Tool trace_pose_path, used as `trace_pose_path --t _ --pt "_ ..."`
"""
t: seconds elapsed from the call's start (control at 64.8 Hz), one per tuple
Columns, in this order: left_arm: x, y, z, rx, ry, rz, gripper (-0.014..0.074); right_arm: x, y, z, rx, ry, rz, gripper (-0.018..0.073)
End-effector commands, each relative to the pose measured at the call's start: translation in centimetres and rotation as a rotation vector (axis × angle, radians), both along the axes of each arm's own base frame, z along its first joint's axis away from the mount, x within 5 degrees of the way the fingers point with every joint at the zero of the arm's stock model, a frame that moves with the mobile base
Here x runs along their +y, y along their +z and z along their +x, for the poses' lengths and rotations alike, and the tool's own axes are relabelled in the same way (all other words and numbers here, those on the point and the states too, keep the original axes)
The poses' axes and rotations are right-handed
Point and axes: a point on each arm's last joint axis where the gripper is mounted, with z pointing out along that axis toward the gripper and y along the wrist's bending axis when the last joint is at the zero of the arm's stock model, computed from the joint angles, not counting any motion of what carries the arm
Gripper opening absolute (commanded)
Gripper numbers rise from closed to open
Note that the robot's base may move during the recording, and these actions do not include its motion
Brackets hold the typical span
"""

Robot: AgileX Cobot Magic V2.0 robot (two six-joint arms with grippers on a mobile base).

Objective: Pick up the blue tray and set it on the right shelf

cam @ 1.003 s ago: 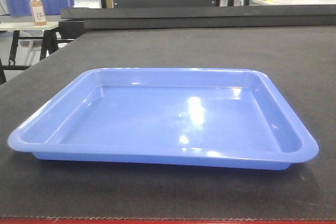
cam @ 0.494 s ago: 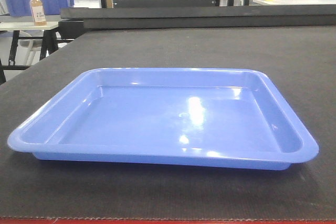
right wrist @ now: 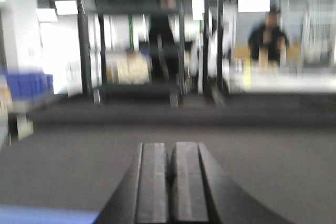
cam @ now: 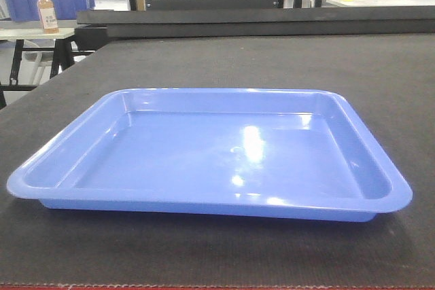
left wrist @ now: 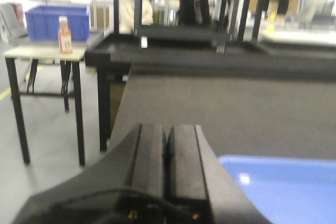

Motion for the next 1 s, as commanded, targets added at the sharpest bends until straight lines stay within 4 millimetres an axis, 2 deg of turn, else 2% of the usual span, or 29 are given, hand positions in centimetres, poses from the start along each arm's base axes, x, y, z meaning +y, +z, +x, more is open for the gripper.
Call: trace_pose_path --t 0.0,0.139,0.262,0.355,0.633,0.756,0.864,0.988 --pt "-0.2 2.4 1.2 0.125 -0.015 0.035 -0.0048 -0.1 1.5 0.9 0.222 -0.022 -0.011 0.0054" --pt "-0.7 1.7 4.2 0.522 -0.049 0.085 -0.0048 -0.2 1.4 3.5 0.614 -0.033 -0.015 0.0054" --pt "-1.2 0.6 7.3 0.681 -0.064 0.083 -0.0048 -0.2 -0.3 5.9 0.87 -0.039 -0.021 0.0054" --pt "-1.7 -0.2 8.9 0.76 -0.093 0.039 -0.0048 -0.2 -1.3 7.2 0.997 -0.041 -0.024 0.0054" --pt "-3.0 -3.6 13.9 0.973 -0.133 -0.08 -0.0048 0.2 -2.6 9.5 1.112 -0.019 -0.001 0.0054" --pt "-3.4 -5.2 15.8 1.042 -0.131 -0.118 -0.0048 0.2 -2.7 10.3 1.107 -0.016 0.013 0.0054" --pt "-3.5 -6.3 16.9 1.084 -0.12 -0.12 -0.0048 0.3 -3.4 10.9 1.166 -0.072 0.15 0.0054" --pt "-3.5 -6.6 17.9 1.08 -0.107 -0.131 -0.0042 0.4 -4.8 12.3 1.301 -0.088 0.166 0.0056"
